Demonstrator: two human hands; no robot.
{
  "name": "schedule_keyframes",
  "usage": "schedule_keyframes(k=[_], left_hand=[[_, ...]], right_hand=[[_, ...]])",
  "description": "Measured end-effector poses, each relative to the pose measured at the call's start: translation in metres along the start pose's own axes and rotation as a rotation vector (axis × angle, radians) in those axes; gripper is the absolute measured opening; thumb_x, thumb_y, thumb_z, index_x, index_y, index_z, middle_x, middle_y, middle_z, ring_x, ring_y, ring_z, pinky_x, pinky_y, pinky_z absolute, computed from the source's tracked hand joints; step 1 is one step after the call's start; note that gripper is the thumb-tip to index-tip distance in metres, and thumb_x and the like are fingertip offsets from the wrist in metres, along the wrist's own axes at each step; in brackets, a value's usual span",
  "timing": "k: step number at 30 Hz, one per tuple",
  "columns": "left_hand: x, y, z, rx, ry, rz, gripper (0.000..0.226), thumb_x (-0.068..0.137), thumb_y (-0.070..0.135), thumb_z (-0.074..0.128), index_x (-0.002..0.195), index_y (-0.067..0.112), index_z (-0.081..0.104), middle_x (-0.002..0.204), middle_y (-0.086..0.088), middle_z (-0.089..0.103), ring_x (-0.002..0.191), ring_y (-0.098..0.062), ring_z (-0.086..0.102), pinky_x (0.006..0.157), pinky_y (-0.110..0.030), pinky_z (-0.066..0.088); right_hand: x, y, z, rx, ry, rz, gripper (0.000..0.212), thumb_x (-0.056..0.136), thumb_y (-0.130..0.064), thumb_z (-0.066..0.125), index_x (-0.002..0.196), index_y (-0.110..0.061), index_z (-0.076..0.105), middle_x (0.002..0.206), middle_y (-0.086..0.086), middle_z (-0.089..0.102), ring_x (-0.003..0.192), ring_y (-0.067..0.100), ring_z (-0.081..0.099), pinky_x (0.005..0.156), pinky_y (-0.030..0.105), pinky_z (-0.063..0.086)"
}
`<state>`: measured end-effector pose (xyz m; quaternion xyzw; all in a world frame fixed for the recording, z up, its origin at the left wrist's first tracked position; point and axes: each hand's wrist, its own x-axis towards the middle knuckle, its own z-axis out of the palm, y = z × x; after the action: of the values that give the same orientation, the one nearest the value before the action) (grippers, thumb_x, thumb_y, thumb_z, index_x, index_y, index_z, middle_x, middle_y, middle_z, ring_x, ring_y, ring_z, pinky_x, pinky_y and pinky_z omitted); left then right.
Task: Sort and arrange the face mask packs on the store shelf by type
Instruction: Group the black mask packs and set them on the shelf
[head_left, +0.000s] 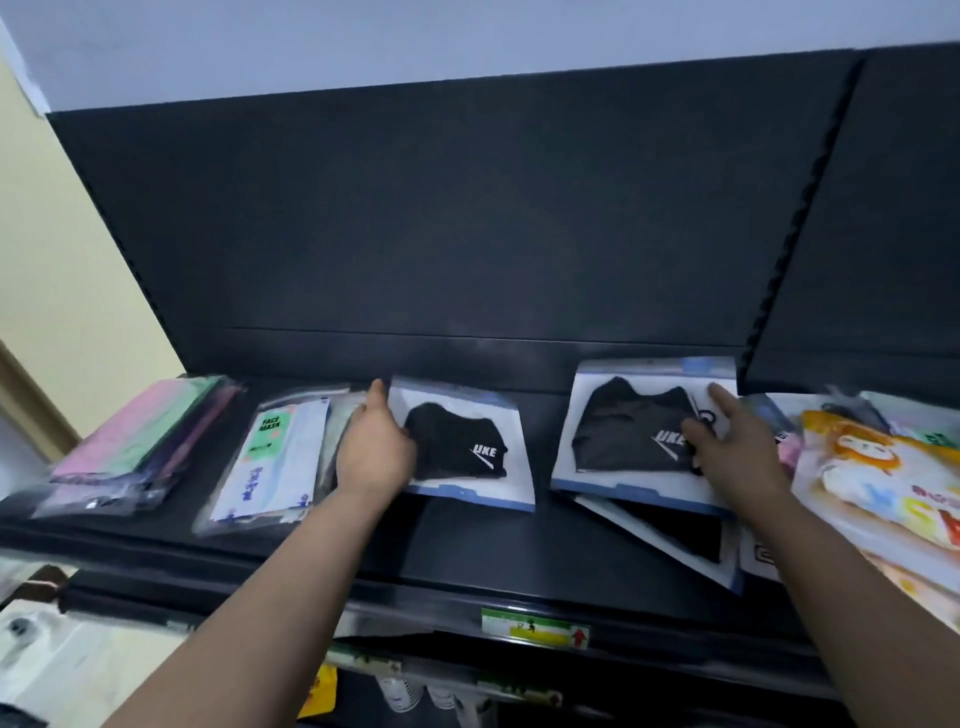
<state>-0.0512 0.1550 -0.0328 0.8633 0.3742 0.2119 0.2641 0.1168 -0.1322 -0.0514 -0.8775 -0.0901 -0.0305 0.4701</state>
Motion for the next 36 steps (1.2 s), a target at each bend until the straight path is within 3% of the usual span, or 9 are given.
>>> schedule_keyframes(k=[2, 7, 12, 18, 22, 25, 30, 33, 36], left_hand=[[0.002, 0.0, 0.012, 0.266, -0.062, 0.127, 0.065, 0.087, 0.007, 0.053, 0.148, 0.02, 0.033, 0.143, -0.016, 0.038, 0.128, -0.037, 0.039, 0.103, -0.042, 0.038], [-0.003, 0.005, 0.023, 0.461, -0.417, 0.265, 0.042, 0.091, 0.013, 0.047, 0.129, 0.029, 0.057, 0.132, -0.005, 0.058, 0.119, -0.028, 0.055, 0.095, -0.036, 0.047], [-0.005, 0.007, -0.005, 0.267, -0.089, 0.241, 0.062, 0.08, -0.009, 0.042, 0.137, 0.015, 0.05, 0.136, -0.009, 0.055, 0.121, -0.028, 0.054, 0.096, -0.033, 0.044], [-0.016, 0.003, -0.024, 0.294, -0.079, 0.303, 0.047, 0.087, 0.001, 0.043, 0.128, 0.018, 0.056, 0.127, -0.005, 0.059, 0.114, -0.026, 0.055, 0.083, -0.03, 0.044], [-0.024, 0.0, -0.024, 0.301, -0.144, 0.337, 0.044, 0.092, 0.005, 0.044, 0.133, 0.018, 0.054, 0.134, -0.004, 0.055, 0.119, -0.022, 0.055, 0.095, -0.034, 0.046], [-0.027, 0.004, -0.019, 0.303, -0.167, 0.368, 0.043, 0.093, 0.006, 0.045, 0.133, 0.02, 0.054, 0.135, -0.003, 0.054, 0.12, -0.023, 0.054, 0.094, -0.034, 0.046], [-0.027, 0.031, 0.002, 0.265, -0.227, 0.428, 0.041, 0.095, 0.008, 0.042, 0.133, 0.02, 0.054, 0.136, -0.002, 0.055, 0.124, -0.022, 0.05, 0.095, -0.031, 0.043], [-0.027, 0.057, 0.024, 0.233, -0.283, 0.428, 0.041, 0.097, 0.011, 0.039, 0.134, 0.023, 0.052, 0.137, -0.001, 0.055, 0.125, -0.021, 0.05, 0.094, -0.029, 0.042], [-0.035, 0.084, 0.044, 0.216, -0.336, 0.478, 0.04, 0.098, 0.013, 0.042, 0.134, 0.024, 0.052, 0.13, -0.003, 0.06, 0.115, -0.024, 0.057, 0.088, -0.03, 0.045]], right_hand=[[0.0, -0.008, -0.002, 0.142, 0.051, 0.002, 0.057, 0.093, -0.023, 0.058, 0.145, -0.019, 0.036, 0.146, 0.008, 0.042, 0.134, 0.026, 0.039, 0.113, 0.042, 0.03], [0.004, -0.03, 0.013, 0.186, 0.037, -0.036, 0.057, 0.091, -0.02, 0.06, 0.144, -0.018, 0.039, 0.141, 0.01, 0.045, 0.131, 0.026, 0.043, 0.113, 0.039, 0.03], [-0.008, -0.057, 0.058, 0.123, -0.203, -0.058, 0.06, 0.09, -0.02, 0.062, 0.144, -0.018, 0.037, 0.142, 0.012, 0.044, 0.127, 0.027, 0.045, 0.111, 0.035, 0.032], [-0.034, -0.076, 0.119, -0.015, -0.436, -0.064, 0.07, 0.087, -0.024, 0.064, 0.147, -0.017, 0.031, 0.14, 0.014, 0.037, 0.125, 0.027, 0.046, 0.107, 0.029, 0.033], [-0.044, -0.075, 0.127, -0.55, -0.337, -0.196, 0.057, 0.086, -0.047, 0.058, 0.135, -0.019, 0.047, 0.145, 0.014, 0.029, 0.13, 0.034, 0.03, 0.108, 0.041, 0.028], [-0.052, -0.071, 0.124, -0.559, -0.298, -0.317, 0.045, 0.09, -0.047, 0.053, 0.129, -0.024, 0.055, 0.152, 0.007, 0.024, 0.135, 0.031, 0.023, 0.108, 0.045, 0.025], [-0.053, -0.05, 0.086, -0.678, -0.154, -0.561, 0.037, 0.091, -0.028, 0.054, 0.127, -0.023, 0.058, 0.148, 0.001, 0.039, 0.142, 0.023, 0.025, 0.106, 0.045, 0.026], [-0.045, -0.021, 0.047, -0.84, -0.078, -0.498, 0.038, 0.077, -0.021, 0.07, 0.115, -0.019, 0.066, 0.136, 0.007, 0.054, 0.138, 0.028, 0.036, 0.103, 0.054, 0.032], [-0.046, 0.008, 0.013, -0.956, -0.081, -0.384, 0.042, 0.087, -0.038, 0.057, 0.126, -0.025, 0.058, 0.14, 0.002, 0.051, 0.142, 0.027, 0.029, 0.105, 0.059, 0.024]])
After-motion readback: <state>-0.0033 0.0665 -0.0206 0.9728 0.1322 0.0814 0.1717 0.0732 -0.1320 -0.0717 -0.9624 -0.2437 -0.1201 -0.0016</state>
